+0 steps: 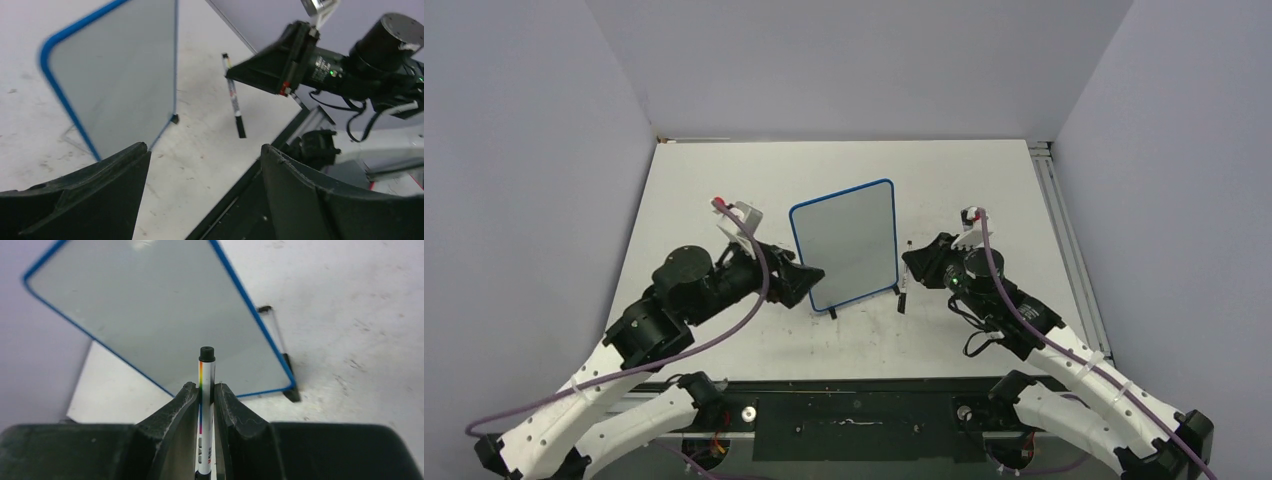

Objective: Write a sentence on the whiteboard
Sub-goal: Open the whiteboard marker at the center of the board.

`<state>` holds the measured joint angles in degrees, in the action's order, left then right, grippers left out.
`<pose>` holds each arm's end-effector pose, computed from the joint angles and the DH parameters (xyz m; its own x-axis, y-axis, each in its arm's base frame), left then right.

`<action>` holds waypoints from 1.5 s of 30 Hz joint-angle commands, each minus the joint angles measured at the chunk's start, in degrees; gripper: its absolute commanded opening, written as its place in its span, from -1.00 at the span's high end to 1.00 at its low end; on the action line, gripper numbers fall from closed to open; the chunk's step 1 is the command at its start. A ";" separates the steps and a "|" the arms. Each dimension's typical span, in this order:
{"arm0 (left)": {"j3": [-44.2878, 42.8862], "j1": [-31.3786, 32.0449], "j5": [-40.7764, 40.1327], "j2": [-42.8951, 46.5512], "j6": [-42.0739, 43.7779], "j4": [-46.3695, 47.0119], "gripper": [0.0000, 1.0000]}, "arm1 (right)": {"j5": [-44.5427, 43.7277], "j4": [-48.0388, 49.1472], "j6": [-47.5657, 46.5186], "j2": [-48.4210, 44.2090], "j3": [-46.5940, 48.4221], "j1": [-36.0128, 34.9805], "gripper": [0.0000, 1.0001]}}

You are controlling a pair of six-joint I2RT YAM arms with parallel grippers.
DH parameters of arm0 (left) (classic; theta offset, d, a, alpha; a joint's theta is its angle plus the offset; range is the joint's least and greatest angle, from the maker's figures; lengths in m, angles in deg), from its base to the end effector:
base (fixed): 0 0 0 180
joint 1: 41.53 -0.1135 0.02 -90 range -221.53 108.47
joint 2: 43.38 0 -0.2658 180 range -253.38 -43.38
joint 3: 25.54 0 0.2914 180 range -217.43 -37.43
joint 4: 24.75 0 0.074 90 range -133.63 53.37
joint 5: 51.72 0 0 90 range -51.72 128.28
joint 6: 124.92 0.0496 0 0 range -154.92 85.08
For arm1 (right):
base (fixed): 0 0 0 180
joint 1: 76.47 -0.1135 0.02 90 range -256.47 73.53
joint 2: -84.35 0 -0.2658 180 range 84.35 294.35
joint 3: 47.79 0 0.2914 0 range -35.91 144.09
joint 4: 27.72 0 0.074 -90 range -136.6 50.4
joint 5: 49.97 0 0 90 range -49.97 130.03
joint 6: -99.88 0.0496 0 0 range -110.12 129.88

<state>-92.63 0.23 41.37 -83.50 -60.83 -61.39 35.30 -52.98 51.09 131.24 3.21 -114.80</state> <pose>0.1461 -0.1340 0.3962 -0.4206 -0.2094 -0.8827 0.5791 0.6870 -0.4389 0.1940 0.1482 0.2839 -0.5804 0.3781 -0.7212 -0.2331 0.7714 0.5921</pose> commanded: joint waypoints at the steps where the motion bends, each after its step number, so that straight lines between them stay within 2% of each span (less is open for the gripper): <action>1: 0.01 12.68 -4.47 -3.61 -4.88 11.99 -0.59 | 6.54 14.58 -0.66 -2.54 2.02 -2.67 0.89; 5: 1.14 20.17 -7.35 -7.50 -5.77 18.20 -0.61 | 7.67 21.87 0.77 -2.86 2.15 -4.45 0.89; 13: 4.20 21.17 -7.76 -11.82 -10.38 23.87 -0.60 | 6.27 34.16 4.50 -1.39 1.94 -6.97 0.89; 17: 3.58 21.22 -6.84 -14.43 -11.09 23.87 -0.38 | 6.29 37.53 4.73 -0.68 1.77 -7.83 0.89; 22: 4.61 21.09 -10.93 -13.68 -12.97 23.86 -0.15 | 6.28 38.86 4.82 -0.48 1.63 -8.57 0.89; 24: 5.32 21.08 -11.24 -13.24 -13.43 26.74 -0.04 | 6.08 38.93 5.01 -0.64 1.42 -8.62 0.89; 28: 5.37 21.08 -10.34 -13.77 -13.75 27.31 0.11 | 5.79 39.04 5.02 -0.58 1.31 -8.77 0.89; 31: 5.37 21.08 -9.97 -14.17 -14.00 27.49 0.14 | 5.79 39.48 5.27 -0.31 1.15 -8.85 0.89; 35: 5.45 21.08 -9.99 -14.37 -14.09 27.81 0.40 | 5.64 39.60 5.37 -0.19 0.97 -8.85 0.89; 39: 5.67 21.08 -10.32 -14.28 -13.63 27.79 0.55 | 5.45 38.89 5.37 -0.22 0.97 -8.85 0.89; 43: 5.96 21.08 -9.97 -14.55 -13.12 27.80 0.95 | 5.12 37.50 5.29 -0.60 0.88 -8.87 0.89; 45: 6.06 21.02 -9.48 -14.55 -12.52 27.81 1.00 | 4.92 36.59 5.20 -0.86 0.87 -8.84 0.89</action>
<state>-86.64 21.39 31.71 -97.99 -74.40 -36.40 41.31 -17.95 56.07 131.00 3.25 -123.12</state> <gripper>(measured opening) 0.052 0.159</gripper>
